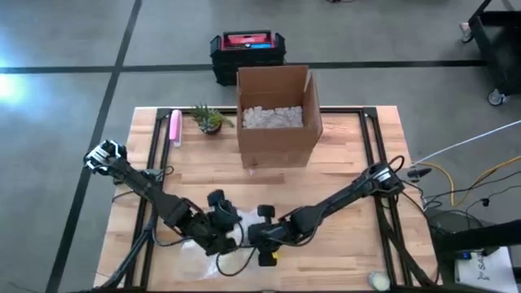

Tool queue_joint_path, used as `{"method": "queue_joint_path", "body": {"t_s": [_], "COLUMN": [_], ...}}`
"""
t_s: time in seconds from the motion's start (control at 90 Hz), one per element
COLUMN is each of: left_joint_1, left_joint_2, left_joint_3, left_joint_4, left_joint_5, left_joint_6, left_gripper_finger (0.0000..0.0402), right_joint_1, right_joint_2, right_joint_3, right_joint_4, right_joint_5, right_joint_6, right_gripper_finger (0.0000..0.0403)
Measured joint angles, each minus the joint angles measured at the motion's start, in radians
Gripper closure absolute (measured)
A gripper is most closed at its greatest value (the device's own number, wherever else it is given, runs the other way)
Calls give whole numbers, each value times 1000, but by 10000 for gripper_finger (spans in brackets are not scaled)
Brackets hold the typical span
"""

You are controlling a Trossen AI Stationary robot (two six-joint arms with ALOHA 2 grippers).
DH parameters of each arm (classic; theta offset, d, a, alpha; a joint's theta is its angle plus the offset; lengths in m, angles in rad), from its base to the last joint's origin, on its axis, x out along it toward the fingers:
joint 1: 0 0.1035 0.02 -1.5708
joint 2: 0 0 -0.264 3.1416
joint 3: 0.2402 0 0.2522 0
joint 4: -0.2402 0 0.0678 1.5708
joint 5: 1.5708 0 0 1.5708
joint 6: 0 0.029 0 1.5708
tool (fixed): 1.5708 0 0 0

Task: Wrap mug
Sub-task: Wrap the yellow mug with a bubble wrap

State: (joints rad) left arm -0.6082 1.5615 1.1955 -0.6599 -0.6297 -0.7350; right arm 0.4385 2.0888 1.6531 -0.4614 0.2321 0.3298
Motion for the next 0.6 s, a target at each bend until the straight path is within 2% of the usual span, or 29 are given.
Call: {"method": "queue_joint_path", "body": {"t_s": [0.1,0.244,0.344,0.5,0.6], "left_joint_1": [18,19,7,5,8], "left_joint_2": [7,8,8,8,5], "left_joint_3": [-52,-137,-183,-266,-314], "left_joint_4": [121,420,536,569,638], "left_joint_5": [1,161,261,253,242], "left_joint_6": [38,122,120,47,21], "left_gripper_finger": [401,401,401,401,401], "right_joint_1": [2,2,1,-5,-6], "right_joint_2": [0,0,0,0,-4], "right_joint_3": [0,0,0,17,85], "right_joint_4": [1,2,2,-18,-113], "right_joint_5": [0,0,3,3,3], "right_joint_6": [0,0,-1,-8,-13], "right_gripper_finger": [403,403,403,403,403]}}
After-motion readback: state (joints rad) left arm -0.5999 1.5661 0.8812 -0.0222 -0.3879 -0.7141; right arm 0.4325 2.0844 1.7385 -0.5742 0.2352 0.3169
